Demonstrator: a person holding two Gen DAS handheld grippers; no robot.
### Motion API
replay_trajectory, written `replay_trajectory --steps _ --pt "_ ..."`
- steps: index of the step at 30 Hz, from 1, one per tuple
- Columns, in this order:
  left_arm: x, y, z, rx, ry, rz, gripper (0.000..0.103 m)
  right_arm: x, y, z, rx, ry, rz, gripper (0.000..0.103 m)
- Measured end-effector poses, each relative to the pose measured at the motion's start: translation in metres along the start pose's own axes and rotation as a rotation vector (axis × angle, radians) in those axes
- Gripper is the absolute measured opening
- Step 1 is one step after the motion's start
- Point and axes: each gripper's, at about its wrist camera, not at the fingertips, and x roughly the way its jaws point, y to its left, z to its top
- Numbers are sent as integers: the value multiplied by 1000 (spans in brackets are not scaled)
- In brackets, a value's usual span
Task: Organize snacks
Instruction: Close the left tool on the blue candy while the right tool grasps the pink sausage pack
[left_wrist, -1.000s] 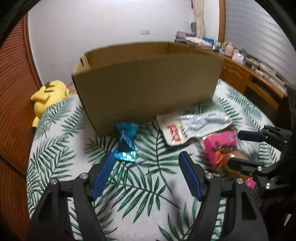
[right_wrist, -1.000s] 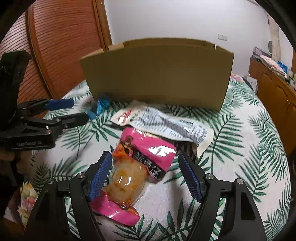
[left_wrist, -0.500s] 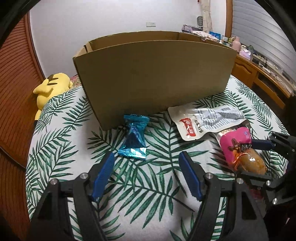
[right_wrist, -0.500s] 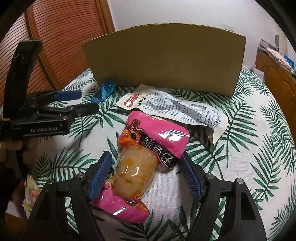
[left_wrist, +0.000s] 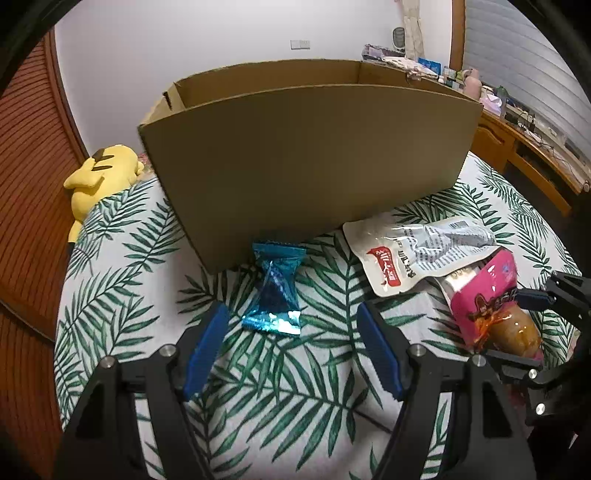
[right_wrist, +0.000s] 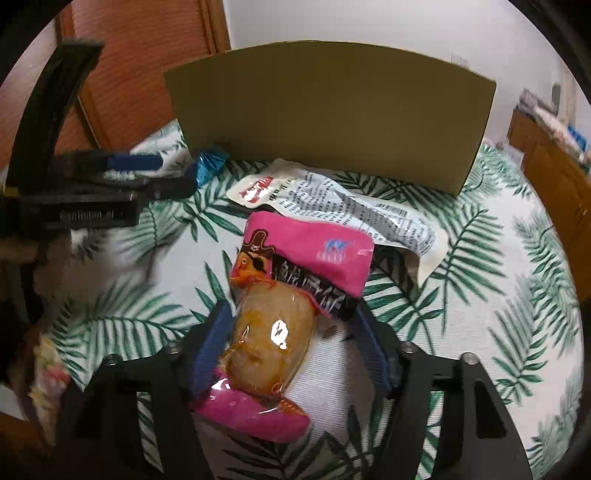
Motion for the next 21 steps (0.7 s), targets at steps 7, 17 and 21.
replay_trajectory --steps 7,17,21 --pt "17 3 13 -24 27 -15 72 -2 -1 -7 -18 -33 -3 61" --pt "25 7 18 -24 -16 -14 71 -5 1 -15 -28 -69 1 61" --pt "29 6 17 -15 -5 -8 71 -6 0 -15 -28 -74 2 61"
